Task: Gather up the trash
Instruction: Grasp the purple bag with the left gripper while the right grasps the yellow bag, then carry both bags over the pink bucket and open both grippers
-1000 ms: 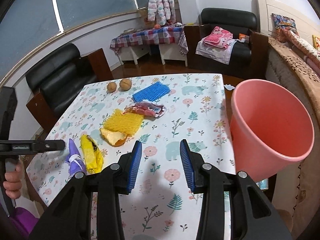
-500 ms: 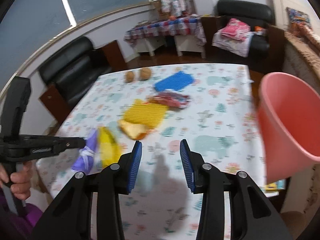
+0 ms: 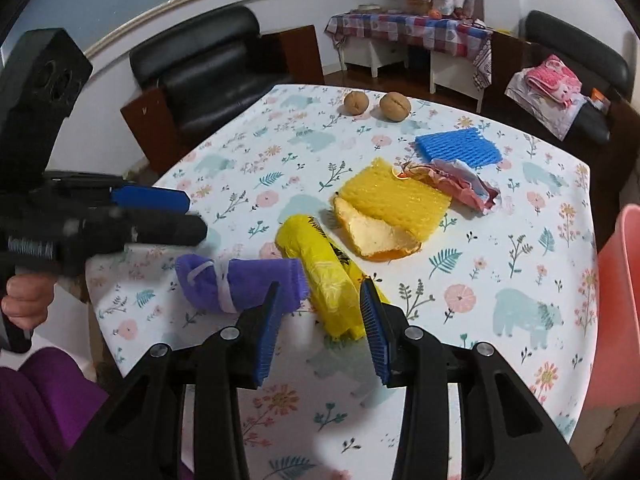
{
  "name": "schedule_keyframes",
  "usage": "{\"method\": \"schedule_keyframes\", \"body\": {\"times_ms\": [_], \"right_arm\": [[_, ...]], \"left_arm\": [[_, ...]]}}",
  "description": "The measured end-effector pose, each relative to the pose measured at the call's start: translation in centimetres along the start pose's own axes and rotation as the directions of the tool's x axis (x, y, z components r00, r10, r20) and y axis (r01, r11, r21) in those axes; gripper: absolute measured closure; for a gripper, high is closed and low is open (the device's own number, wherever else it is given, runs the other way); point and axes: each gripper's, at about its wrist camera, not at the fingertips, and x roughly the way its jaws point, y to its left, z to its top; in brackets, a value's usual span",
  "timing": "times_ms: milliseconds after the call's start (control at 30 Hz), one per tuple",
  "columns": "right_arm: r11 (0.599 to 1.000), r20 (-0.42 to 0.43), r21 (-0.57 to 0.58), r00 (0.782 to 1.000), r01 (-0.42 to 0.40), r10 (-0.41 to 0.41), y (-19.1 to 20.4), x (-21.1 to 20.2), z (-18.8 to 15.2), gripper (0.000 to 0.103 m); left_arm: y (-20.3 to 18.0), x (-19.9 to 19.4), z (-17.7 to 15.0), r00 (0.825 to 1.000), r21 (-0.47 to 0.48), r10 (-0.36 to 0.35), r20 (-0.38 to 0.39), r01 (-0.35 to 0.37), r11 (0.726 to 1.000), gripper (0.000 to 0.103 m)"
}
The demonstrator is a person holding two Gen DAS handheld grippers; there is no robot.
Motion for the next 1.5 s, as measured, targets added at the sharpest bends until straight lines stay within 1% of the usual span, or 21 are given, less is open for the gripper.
{"method": "schedule_keyframes", "body": {"times_ms": [67,133,233,367,433,467,500,600,700,800,833,933,967,1000,1033,1100,1167,1267,1333,1500], "right_arm": [[1.0,-0.016,-0.023,1.0,-0.005,0.004,0.1,0.4,0.2,0.063],[0.999,-0.037,-0.051,0.999,0.0,-0.002,0.1,0.8,0.1,0.063],[0.998,-0.056,-0.057,0.998,0.006,-0.009,-0.2,0.7,-0.2,0.063],[0.999,-0.051,-0.027,0.998,0.021,-0.023,-1.3,0.0,-0.6,0.063],[1.0,-0.051,0.005,0.999,0.013,-0.013,-1.7,0.0,-0.6,0.063],[1.0,-0.049,0.019,0.999,-0.002,0.003,-1.7,0.0,-0.5,0.063],[1.0,-0.048,0.02,0.999,-0.01,0.01,-1.6,0.1,-0.4,0.063],[0.999,-0.041,0.002,0.999,-0.035,0.035,-0.8,0.4,0.1,0.063],[0.999,-0.041,-0.031,0.999,-0.033,0.032,0.0,1.0,0.7,0.063],[0.998,-0.042,-0.053,0.999,-0.024,0.022,0.6,1.7,1.4,0.063],[0.998,-0.048,-0.061,0.999,-0.005,0.002,0.9,2.0,1.6,0.063],[0.997,-0.056,-0.064,0.997,0.041,-0.045,1.2,2.9,1.8,0.063],[0.997,-0.057,-0.058,0.997,0.049,-0.053,1.2,3.1,1.8,0.068],[0.996,-0.06,-0.054,0.996,0.065,-0.068,1.3,3.3,1.8,0.081],[0.996,-0.056,-0.051,0.995,0.079,-0.082,1.5,3.2,1.7,0.082],[0.996,-0.045,-0.042,0.996,0.075,-0.076,1.4,3.0,1.4,0.089],[0.996,-0.027,-0.032,0.996,0.081,-0.082,1.3,2.5,1.2,0.092],[0.997,0.021,-0.005,0.997,0.073,-0.073,1.0,0.9,1.0,0.096],[0.997,0.063,0.026,0.996,0.068,-0.069,0.6,-0.4,0.8,0.097],[0.992,0.143,0.109,0.986,0.069,-0.085,-1.0,-3.2,0.4,0.098]], "left_arm": [[-0.3,1.1,-0.1,0.999,0.073,-0.011,-0.038,0.014,0.997,0.047],[-0.5,2.1,-0.1,0.998,0.126,-0.02,-0.058,0.027,0.992,0.047],[-0.7,3.5,-0.4,0.994,0.183,-0.041,-0.097,0.058,0.981,0.048],[-1.0,4.5,-1.0,0.989,0.201,-0.096,-0.109,0.117,0.973,0.048],[-1.2,4.5,-1.3,0.985,0.207,-0.135,-0.108,0.155,0.966,0.061],[-1.3,4.4,-1.4,0.985,0.21,-0.142,-0.103,0.161,0.964,0.07],[-1.3,4.2,-1.5,0.986,0.215,-0.14,-0.094,0.157,0.964,0.076],[-0.8,3.7,-1.9,0.987,0.199,-0.14,-0.081,0.153,0.968,0.081],[0.2,2.6,-2.2,0.993,0.175,-0.103,-0.054,0.111,0.978,0.082],[2.1,1.1,-2.0,0.997,0.108,-0.079,-0.006,0.079,0.991,0.082],[2.7,0.6,-1.8,0.998,0.08,-0.055,0.019,0.053,0.995,0.082],[3.6,-0.1,-1.0,0.999,0.022,-0.002,0.05,0.001,1.0,0.082],[3.7,-0.1,-0.7,0.998,0.009,0.013,0.055,-0.013,1.0,0.082],[3.7,-0.2,-0.3,0.998,-0.005,0.033,0.057,-0.033,0.999,0.082],[3.6,-0.2,0.1,0.997,-0.009,0.05,0.063,-0.05,0.999,0.082],[3.3,-0.3,0.6,0.994,-0.009,0.076,0.074,-0.076,0.997,0.082],[2.7,-0.4,1.2,0.99,-0.012,0.1,0.095,-0.099,0.995,0.082],[1.8,-0.4,2.4,0.987,-0.036,0.105,0.123,-0.101,0.994,0.081],[1.0,-0.1,3.2,0.983,-0.051,0.119,0.139,-0.113,0.992,0.081],[-0.8,0.2,4.5,0.976,-0.037,0.133,0.171,-0.128,0.991,0.081]]}}
